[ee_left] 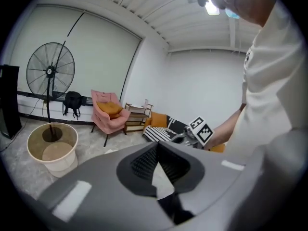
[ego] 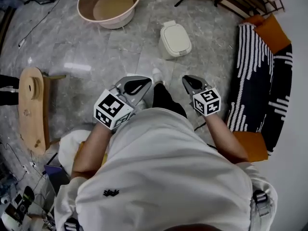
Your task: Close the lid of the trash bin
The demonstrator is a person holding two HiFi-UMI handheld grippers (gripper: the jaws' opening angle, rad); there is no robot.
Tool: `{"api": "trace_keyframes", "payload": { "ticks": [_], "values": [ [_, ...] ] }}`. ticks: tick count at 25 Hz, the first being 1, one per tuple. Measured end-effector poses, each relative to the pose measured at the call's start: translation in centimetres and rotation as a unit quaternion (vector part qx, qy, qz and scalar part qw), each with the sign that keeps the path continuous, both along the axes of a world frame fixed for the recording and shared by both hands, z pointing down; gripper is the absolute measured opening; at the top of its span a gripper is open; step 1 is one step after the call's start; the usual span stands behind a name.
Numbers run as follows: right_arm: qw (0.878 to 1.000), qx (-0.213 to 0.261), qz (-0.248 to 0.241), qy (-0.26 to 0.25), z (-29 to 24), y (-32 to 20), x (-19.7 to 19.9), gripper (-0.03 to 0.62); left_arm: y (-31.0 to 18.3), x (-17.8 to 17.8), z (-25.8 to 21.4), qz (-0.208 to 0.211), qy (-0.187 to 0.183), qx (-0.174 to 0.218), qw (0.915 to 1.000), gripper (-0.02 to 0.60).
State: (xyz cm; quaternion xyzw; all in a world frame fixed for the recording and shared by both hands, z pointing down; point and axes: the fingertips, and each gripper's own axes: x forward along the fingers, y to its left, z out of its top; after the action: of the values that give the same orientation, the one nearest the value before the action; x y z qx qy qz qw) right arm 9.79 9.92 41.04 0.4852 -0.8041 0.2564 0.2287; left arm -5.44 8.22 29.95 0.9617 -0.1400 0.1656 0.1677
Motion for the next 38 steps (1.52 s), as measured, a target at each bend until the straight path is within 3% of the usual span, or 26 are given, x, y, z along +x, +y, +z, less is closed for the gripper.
{"api": "trace_keyframes", "payload": {
  "ticks": [14, 26, 38],
  "values": [
    [0.996, 0.086, -0.015, -0.019, -7.5, 3.8, -4.8, 0.031, 3.1, -4.0, 0.6, -0.018, -0.009, 0.007, 0.9998, 0.057],
    [0.994, 0.1, -0.029, -0.018, -8.4, 4.3, -6.0, 0.023, 3.9, -5.1, 1.1, -0.034, -0.007, 0.005, 0.9994, 0.057],
    [0.994, 0.1, -0.027, -0.027, -8.4, 3.5, -5.3, 0.011, 3.3, -3.2, 1.9, -0.021, -0.012, -0.009, 0.9997, 0.057]
  ]
}}
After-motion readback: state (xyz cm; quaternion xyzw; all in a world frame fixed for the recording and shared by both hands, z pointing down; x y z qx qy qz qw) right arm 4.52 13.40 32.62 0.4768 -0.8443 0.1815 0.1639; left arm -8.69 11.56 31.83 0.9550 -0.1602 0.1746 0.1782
